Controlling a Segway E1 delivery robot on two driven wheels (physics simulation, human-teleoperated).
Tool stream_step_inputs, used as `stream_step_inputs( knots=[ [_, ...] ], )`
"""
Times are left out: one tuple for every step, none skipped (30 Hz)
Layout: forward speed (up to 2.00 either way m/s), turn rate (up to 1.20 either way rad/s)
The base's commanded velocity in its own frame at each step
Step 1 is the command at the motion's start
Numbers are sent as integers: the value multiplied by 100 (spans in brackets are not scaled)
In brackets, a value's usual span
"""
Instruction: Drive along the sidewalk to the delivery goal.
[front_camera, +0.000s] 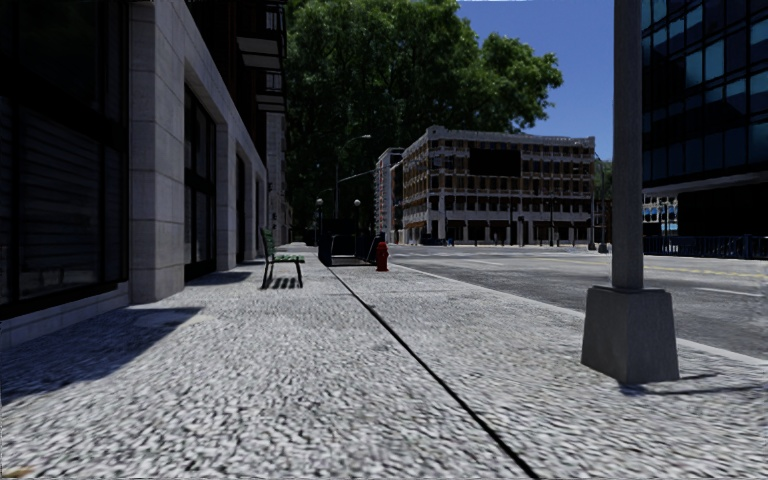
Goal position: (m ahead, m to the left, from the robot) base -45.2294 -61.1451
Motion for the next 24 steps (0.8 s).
stream_step_inputs(
  knots=[
    [69, -54],
    [69, -60],
    [69, -60],
    [69, -62],
    [69, -62],
    [69, -62],
    [69, -62],
    [69, -62],
    [69, -62],
    [69, -62],
    [69, -63],
    [70, -63],
    [70, -63],
    [70, -63],
    [70, -63],
    [70, -63],
    [70, -63],
    [70, -64],
    [70, -64],
    [70, -64],
    [70, -64],
    [70, -64],
    [70, -65],
    [70, -65]
  ],
)
